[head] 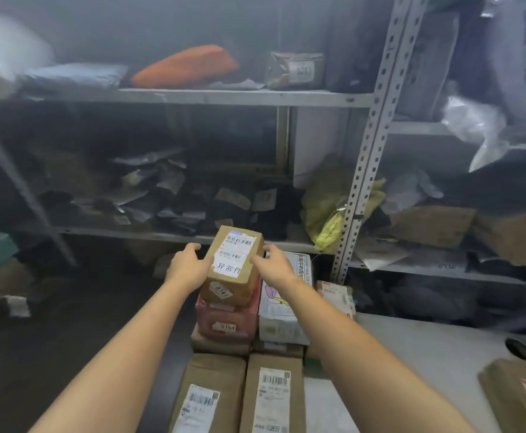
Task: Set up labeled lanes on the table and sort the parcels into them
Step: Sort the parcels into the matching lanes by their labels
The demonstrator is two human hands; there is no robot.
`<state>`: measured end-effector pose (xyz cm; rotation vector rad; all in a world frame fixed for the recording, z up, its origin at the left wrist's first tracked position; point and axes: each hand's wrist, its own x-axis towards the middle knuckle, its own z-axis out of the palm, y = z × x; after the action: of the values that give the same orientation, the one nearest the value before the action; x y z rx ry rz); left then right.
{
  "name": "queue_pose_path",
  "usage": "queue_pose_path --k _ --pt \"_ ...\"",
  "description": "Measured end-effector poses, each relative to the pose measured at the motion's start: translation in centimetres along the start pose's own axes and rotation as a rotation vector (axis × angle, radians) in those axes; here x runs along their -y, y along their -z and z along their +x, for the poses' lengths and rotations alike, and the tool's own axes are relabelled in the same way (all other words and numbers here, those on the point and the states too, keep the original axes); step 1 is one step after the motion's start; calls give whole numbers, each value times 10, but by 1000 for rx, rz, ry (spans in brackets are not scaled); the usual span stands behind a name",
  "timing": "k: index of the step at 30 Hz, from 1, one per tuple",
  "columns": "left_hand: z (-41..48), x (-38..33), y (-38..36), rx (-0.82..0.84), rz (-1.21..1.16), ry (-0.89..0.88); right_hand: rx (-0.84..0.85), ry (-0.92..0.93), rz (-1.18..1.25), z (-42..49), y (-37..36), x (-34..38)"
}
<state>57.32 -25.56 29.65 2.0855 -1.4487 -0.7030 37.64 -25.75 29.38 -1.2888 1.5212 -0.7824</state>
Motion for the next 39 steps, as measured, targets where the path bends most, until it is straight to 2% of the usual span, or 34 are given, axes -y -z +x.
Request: queue_pose_path --k 4,11,19,24,29,34,39 --pt "21 7 -13 49 -40 37 -5 -53 73 22 -25 -8" --pt "39 19 -20 202 -252 89 -56 -116 144 43 -44 -23" --pt "17 -16 -30 245 -428 27 -129 -45 202 31 2 -23" --pt "-21 -74 -58 334 -480 3 -199 -22 214 -4 82 -32" --pt "-84 -160 -109 469 -478 -70 -333 -48 220 -66 190 -64" --pt "-183 -253 -182 646 -443 -178 -501 -72 226 -162 312 -116" --pt "-318 -334 -270 787 -425 -287 -656 -132 263 -286 434 -181"
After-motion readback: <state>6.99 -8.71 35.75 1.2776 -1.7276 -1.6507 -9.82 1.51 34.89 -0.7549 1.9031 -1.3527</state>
